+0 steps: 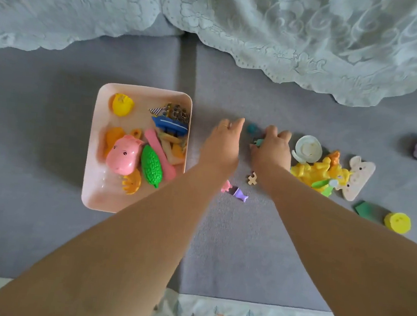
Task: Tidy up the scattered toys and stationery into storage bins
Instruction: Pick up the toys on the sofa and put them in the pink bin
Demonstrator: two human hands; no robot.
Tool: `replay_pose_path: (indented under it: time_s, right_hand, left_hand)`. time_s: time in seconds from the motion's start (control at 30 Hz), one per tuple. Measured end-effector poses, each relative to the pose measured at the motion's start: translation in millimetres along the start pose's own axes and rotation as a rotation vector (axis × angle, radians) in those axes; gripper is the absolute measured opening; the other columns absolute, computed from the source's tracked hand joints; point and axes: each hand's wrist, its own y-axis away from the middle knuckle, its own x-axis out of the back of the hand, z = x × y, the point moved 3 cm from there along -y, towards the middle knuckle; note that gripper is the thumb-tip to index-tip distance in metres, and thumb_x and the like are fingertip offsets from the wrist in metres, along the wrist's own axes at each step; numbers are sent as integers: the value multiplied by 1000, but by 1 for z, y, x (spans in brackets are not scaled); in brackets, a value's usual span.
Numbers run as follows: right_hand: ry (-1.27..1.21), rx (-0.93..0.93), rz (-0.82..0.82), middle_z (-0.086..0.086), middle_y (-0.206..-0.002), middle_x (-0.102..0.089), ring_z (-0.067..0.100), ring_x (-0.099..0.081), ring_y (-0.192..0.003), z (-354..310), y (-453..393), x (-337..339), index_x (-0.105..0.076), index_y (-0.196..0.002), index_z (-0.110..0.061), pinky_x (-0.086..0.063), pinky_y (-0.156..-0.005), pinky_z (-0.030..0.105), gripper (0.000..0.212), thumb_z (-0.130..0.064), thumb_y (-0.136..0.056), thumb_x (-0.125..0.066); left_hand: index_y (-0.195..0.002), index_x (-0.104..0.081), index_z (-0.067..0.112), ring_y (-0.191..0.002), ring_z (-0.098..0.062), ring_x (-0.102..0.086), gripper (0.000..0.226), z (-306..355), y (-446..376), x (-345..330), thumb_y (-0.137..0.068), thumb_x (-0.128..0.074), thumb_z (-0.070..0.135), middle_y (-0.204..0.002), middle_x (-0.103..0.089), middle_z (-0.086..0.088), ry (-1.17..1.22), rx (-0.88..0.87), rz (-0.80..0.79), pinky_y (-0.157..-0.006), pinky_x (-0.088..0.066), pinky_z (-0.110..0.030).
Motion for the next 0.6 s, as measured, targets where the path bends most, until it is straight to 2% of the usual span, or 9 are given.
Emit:
replay_pose_path:
  time_s: [0.13, 0.2, 0.3, 0.33, 0.4, 0.47, 0.5, 0.6]
  right_hand:
    - [7, 18, -93, 16, -123, -48, 36, -58, -106, 1, -9, -3, -48, -117, -5, -44, -82, 37, 30, -19, -91, -53]
    - [-2, 23, -135, 17, -122, -52, 34, -59, -106, -2, -11, -3, -49, -118, -5, -43, -78, 33, 29, -20, -93, -50]
    - [-2, -2, -157, 17, -124, -54, 34, -58, -111, -1, -16, 0, -48, -121, -5, -45, -85, 35, 29, -17, -94, -47]
    - [-9, -10, -159, 18, -124, -54, 34, -57, -111, 0, -16, 1, -47, -121, -5, -45, -86, 36, 29, -18, -95, -47]
    - [-24, -17, -159, 18, -124, -54, 34, -57, -112, 0, -15, 2, -48, -122, -4, -45, -86, 38, 30, -19, -95, -46]
    - [-46, -21, -158, 19, -122, -57, 35, -57, -111, -2, -12, 5, -48, -121, -4, -44, -85, 38, 31, -19, -95, -44]
    - [-70, -29, -157, 19, -118, -59, 35, -58, -109, -4, -9, 7, -49, -120, -3, -43, -81, 37, 31, -19, -94, -44]
    - [-171, -16, -135, 15, -97, -62, 33, -59, -93, -22, 2, 18, -53, -110, -6, -35, -67, 32, 26, -25, -93, -44]
  left_hand:
    - [-146, -33, 21, -114, -31, -50, 58, 13, -26, -7, -92, -47, 4, -130, -44, -16, 35, 28, -91, -87, -41, -35]
    - [-142, -39, 25, -116, -30, -50, 53, 17, -36, -15, -93, -47, 9, -134, -41, -13, 89, 68, -139, -89, -39, -30]
    - [-117, -57, 20, -106, -28, -55, 26, 16, -52, -27, -92, -48, 18, -110, -48, -1, 254, 236, -109, -66, -36, -21]
    - [-112, -57, 16, -104, -29, -56, 22, 16, -57, -30, -93, -46, 18, -107, -51, -2, 279, 296, -106, -62, -33, -24]
    - [-107, -59, 8, -102, -31, -57, 21, 17, -61, -32, -93, -43, 14, -109, -57, -10, 271, 336, -114, -67, -32, -29]
    - [-93, -60, 5, -89, -30, -59, 18, 18, -56, -26, -90, -43, 10, -95, -62, -10, 316, 361, -86, -66, -35, -35]
    - [-89, -59, 8, -83, -27, -56, 14, 17, -51, -19, -88, -45, 9, -91, -62, -9, 329, 365, -56, -65, -34, -33]
    - [-96, -56, 11, -81, -22, -49, 15, 11, -30, 14, -85, -48, 5, -94, -58, -4, 232, 267, 159, -66, -33, -31]
